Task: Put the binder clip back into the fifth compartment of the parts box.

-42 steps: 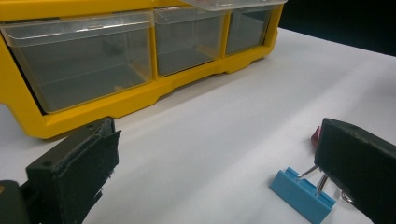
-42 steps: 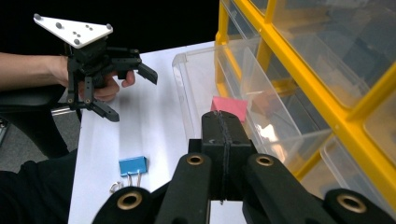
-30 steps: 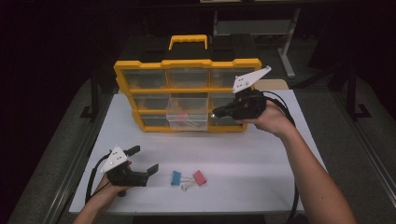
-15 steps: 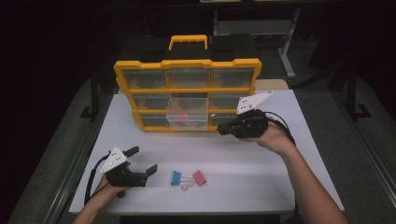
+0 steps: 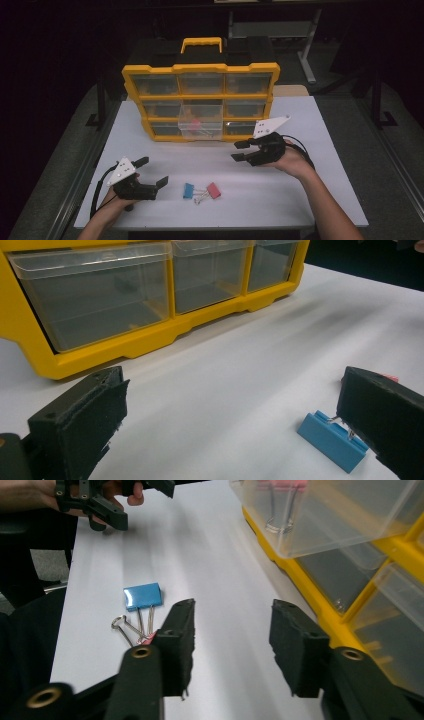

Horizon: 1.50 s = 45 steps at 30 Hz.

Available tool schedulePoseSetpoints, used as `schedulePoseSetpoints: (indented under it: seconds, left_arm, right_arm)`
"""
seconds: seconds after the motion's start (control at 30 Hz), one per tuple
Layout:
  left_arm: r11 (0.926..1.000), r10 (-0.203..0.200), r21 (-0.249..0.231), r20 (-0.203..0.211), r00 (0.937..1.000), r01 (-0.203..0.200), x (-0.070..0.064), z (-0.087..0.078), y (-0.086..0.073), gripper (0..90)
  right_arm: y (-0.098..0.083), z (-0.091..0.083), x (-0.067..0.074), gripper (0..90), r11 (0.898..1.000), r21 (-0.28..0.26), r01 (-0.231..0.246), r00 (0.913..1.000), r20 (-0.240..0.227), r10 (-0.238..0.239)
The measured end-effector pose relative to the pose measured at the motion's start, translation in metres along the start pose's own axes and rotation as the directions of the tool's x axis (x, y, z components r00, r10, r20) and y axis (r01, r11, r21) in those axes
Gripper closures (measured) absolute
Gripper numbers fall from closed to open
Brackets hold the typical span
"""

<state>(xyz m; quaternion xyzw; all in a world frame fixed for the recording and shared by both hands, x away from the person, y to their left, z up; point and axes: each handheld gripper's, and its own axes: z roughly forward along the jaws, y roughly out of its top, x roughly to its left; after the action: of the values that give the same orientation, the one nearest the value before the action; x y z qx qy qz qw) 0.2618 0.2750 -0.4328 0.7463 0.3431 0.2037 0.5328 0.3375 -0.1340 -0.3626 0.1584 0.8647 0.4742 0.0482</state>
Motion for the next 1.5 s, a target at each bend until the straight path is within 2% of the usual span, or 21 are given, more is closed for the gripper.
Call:
schedulePoseSetpoints:
  seconds: [0.07,0.2,0.3,0.47,0.6,0.83,0.87,1.0,1.13,1.27,1.37,1.5]
  left_arm:
    - [1.0000,-0.004,-0.003,0.001,1.0000,0.004,-0.001,0.000,0.000,0.0]
    - [1.0000,-0.004,-0.004,0.003,1.0000,0.004,-0.001,0.000,0.000,0.0]
    - [1.0000,-0.005,0.000,0.002,1.0000,0.005,-0.001,-0.001,0.000,0.0]
    - [1.0000,0.005,-0.001,0.005,1.0000,-0.005,-0.001,-0.001,0.000,0.0]
    - [1.0000,0.007,-0.003,0.011,0.9999,-0.007,-0.002,-0.001,0.000,0.0]
    - [0.9999,0.009,0.004,0.019,0.9998,-0.009,-0.003,0.001,0.000,0.0]
    - [0.9999,0.010,0.005,0.019,0.9998,-0.010,-0.003,0.001,0.000,0.0]
    - [0.9999,0.009,0.005,0.021,0.9997,-0.009,-0.002,0.001,0.000,0.0]
    - [0.9999,0.010,0.008,0.023,0.9997,-0.010,-0.001,0.000,0.000,0.0]
    - [0.9999,0.012,0.010,0.022,0.9997,-0.012,-0.001,0.001,0.000,0.0]
    - [0.9999,0.015,0.007,0.025,0.9996,-0.015,-0.001,0.001,0.000,0.0]
    - [0.9997,0.020,0.012,0.025,0.9995,-0.020,-0.002,0.001,0.000,0.0]
  right_arm:
    - [-0.003,0.003,0.002,44.6,1.000,-0.003,-0.008,1.0000,0.001,0.008]
    - [-0.006,0.009,0.004,34.4,1.000,0.021,0.007,1.0000,-0.004,-0.007]
    - [-0.008,0.013,0.006,29.2,1.000,0.006,0.010,0.9998,-0.017,-0.010]
    - [-0.011,0.019,0.010,19.4,0.999,0.015,0.031,0.9990,-0.033,-0.030]
    - [-0.012,0.025,0.013,14.9,0.999,0.026,0.042,0.9979,-0.050,-0.041]
    - [-0.015,0.035,0.018,13.7,0.997,0.046,0.055,0.9940,-0.097,-0.051]
    - [-0.015,0.037,0.018,13.8,0.996,0.048,0.070,0.9924,-0.104,-0.065]
    - [-0.015,0.045,0.023,13.9,0.995,0.060,0.077,0.9878,-0.140,-0.068]
    - [-0.015,0.052,0.026,13.9,0.990,0.076,0.120,0.9819,-0.156,-0.108]
    - [-0.016,0.057,0.030,13.9,0.990,0.086,0.115,0.9796,-0.175,-0.099]
    - [-0.016,0.061,0.031,14.0,0.986,0.095,0.136,0.9758,-0.185,-0.117]
    - [-0.017,0.067,0.033,14.2,0.984,0.105,0.142,0.9715,-0.206,-0.118]
